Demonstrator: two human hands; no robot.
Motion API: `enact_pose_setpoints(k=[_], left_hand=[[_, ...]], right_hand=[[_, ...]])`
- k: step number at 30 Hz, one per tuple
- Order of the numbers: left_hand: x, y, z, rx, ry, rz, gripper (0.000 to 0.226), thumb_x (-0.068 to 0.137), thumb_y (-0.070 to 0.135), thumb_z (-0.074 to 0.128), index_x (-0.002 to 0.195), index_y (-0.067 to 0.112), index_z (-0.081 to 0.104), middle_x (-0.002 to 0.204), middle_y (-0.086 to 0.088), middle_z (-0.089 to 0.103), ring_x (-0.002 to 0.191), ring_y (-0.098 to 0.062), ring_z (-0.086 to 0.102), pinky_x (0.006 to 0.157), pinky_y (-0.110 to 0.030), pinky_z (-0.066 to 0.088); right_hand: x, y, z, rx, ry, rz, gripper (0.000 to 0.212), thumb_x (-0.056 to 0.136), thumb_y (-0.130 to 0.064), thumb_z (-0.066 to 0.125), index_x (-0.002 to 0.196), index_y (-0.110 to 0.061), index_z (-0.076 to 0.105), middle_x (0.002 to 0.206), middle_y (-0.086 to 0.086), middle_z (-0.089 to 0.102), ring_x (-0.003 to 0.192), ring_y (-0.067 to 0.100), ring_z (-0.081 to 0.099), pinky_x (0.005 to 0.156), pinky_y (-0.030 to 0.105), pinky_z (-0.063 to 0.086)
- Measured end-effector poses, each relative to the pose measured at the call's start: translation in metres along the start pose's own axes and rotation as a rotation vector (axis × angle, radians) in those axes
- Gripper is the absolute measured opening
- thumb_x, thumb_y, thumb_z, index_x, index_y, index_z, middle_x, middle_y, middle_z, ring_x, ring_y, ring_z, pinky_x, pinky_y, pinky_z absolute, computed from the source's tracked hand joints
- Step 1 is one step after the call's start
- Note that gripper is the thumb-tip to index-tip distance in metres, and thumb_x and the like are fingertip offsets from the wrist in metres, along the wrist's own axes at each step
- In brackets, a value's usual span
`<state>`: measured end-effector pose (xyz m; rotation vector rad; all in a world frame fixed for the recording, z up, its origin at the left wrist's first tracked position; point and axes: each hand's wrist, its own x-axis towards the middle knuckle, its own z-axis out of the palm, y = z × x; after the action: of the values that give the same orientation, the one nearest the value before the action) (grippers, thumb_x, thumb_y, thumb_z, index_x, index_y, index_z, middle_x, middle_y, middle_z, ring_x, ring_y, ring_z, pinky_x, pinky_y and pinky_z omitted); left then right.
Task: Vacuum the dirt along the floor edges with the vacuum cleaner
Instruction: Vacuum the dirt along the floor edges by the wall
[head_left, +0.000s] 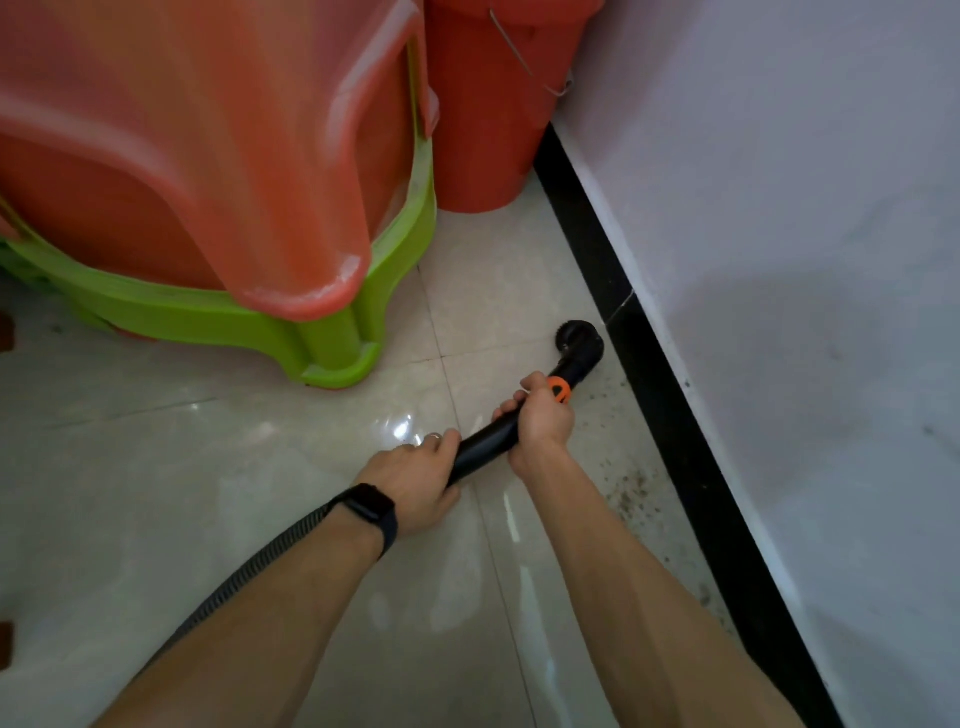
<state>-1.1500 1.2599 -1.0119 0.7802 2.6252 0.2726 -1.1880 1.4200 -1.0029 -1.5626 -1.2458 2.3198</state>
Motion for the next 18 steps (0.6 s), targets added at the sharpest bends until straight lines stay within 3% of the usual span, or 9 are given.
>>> enact_pose_setpoints(k=[2,8,13,18], left_hand=[[0.010,0.013,0.004,-0.007,0.009,0.008,0.040,0.092,0.042,0.049,0.121,0.019,0.035,0.115,-0.006,0.055,0.092,-0.030,0.063,0.062,-0.035,0.039],[0.027,0.018,0.007,-0.143,-0.019,0.022,0.038,0.092,0.043,0.051,0.118,0.020,0.034,0.108,-0.005,0.056,0.085,-0.027,0.060,0.062,-0.034,0.042],[0.033,0.005,0.012,-0.249,-0.011,0.002,0.036,0.090,0.046,0.052,0.113,0.023,0.035,0.092,0.003,0.050,0.070,-0.019,0.051,0.057,-0.030,0.039],[0.051,0.003,0.012,-0.420,0.058,-0.116,0.028,0.086,0.043,0.059,0.098,0.028,0.038,0.085,0.006,0.051,0.070,-0.017,0.053,0.056,-0.029,0.041]], right_hand=[[0.008,-0.010,-0.008,-0.004,0.017,-0.007,0.009,0.087,-0.005,0.060,0.083,-0.011,0.054,0.051,-0.002,0.050,0.040,0.014,0.045,0.045,0.026,0.046],[0.021,-0.019,-0.010,-0.106,0.113,-0.115,0.009,0.092,-0.008,0.061,0.101,-0.007,0.061,0.059,0.001,0.056,0.041,0.014,0.052,0.048,0.028,0.051],[0.028,-0.015,-0.001,-0.184,0.149,-0.164,0.006,0.095,-0.015,0.063,0.094,-0.008,0.061,0.055,-0.002,0.059,0.041,0.011,0.057,0.051,0.027,0.053],[0.043,-0.023,0.020,-0.253,0.146,-0.194,0.022,0.098,-0.019,0.062,0.113,-0.004,0.059,0.054,-0.001,0.061,0.040,0.011,0.060,0.051,0.028,0.054]])
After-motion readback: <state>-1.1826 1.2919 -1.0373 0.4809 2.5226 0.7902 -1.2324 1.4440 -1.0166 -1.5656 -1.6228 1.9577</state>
